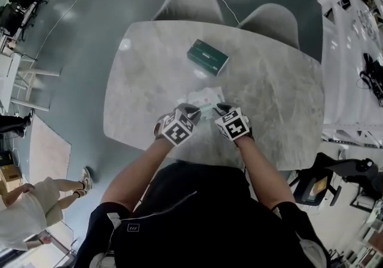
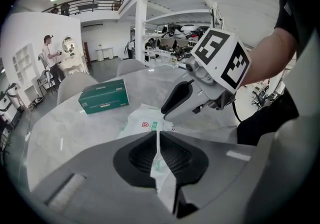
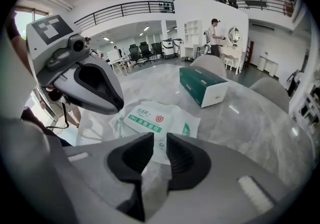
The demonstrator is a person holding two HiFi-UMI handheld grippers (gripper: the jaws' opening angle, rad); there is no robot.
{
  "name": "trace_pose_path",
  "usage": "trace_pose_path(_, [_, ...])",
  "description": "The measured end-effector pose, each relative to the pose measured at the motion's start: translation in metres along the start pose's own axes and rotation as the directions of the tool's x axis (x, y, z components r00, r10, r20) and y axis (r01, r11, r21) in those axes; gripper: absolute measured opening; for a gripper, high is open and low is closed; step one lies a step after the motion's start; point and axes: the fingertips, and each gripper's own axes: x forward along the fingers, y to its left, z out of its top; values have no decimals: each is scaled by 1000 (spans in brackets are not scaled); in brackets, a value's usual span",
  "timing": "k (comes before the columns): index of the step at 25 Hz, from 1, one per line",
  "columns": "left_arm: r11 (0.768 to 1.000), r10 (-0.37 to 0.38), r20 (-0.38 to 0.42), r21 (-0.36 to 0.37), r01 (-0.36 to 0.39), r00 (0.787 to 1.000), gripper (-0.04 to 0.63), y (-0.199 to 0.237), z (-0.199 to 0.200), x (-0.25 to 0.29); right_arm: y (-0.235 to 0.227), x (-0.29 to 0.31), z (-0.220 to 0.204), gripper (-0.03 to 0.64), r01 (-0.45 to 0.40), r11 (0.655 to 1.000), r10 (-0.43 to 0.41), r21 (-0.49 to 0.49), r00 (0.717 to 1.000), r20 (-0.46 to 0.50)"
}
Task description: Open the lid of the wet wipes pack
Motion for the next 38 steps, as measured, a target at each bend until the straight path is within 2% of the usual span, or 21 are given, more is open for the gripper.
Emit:
trace_pose_path(2, [1000, -4, -19, 6, 4, 1000, 9, -1, 0, 10, -3, 5, -2, 84, -13, 1000, 13, 4, 1000, -14])
trace_pose_path(3, [1000, -4, -29, 7, 4, 1000, 51, -1, -1, 15, -3, 7, -3, 84, -20, 1000, 20, 4, 1000, -21])
trace_pose_path(4, [1000, -3, -39, 8, 4, 999, 125, -1, -1, 20, -3, 10, -4, 84, -24, 1000, 24, 4, 999, -29])
trace_pose_path(5, [1000, -2, -49, 9, 3, 999, 150, 0, -2, 24, -3, 12, -6, 84, -28, 1000, 28, 4, 999, -37])
trace_pose_path(13, [999, 24, -114, 44, -19, 993, 152, 6, -15, 44, -5, 20, -11, 81, -24, 998, 21, -56, 999, -49])
trace_pose_path(22, [986, 82, -147, 158, -59, 986, 163, 8, -21, 59, -7, 25, -13, 80, -32, 997, 28, -72, 998, -54])
trace_pose_path(31, [968, 135, -189, 233, -89, 973, 163, 9, -20, 67, -4, 25, -14, 69, 0, 993, -6, -115, 999, -51])
trace_pose_path(35, [970, 121, -182, 229, -78, 976, 163, 10, -20, 64, -4, 24, -14, 67, -5, 995, 2, -100, 1000, -30])
trace_pose_path(38, [974, 118, -180, 212, -79, 977, 176, 12, -20, 64, -3, 24, -16, 67, -9, 990, 6, -140, 1000, -21])
